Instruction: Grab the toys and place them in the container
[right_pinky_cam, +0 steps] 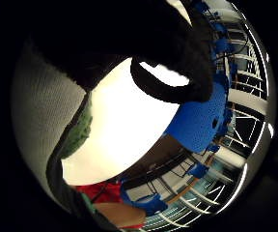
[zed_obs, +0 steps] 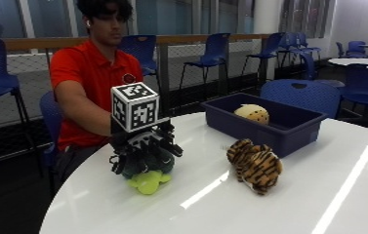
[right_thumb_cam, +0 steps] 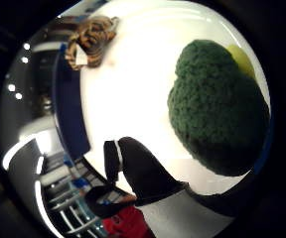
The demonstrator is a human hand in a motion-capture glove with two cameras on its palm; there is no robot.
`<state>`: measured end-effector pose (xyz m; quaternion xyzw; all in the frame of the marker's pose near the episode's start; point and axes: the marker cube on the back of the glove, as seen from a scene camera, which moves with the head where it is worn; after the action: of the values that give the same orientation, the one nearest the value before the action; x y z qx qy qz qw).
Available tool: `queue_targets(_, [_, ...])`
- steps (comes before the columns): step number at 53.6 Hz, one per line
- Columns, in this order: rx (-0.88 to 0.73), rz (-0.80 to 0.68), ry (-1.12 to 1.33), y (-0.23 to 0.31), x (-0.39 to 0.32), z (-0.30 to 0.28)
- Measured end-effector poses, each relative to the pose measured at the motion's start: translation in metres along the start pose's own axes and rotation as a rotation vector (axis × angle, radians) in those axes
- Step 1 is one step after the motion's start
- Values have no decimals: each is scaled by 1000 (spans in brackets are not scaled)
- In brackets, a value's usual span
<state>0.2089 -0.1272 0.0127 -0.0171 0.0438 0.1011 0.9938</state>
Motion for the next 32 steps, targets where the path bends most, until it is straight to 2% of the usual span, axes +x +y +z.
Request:
queue_targets(19, [-68,5,-35,-5,7,31])
queue_targets(32, [-93,29,54,-8,4,40])
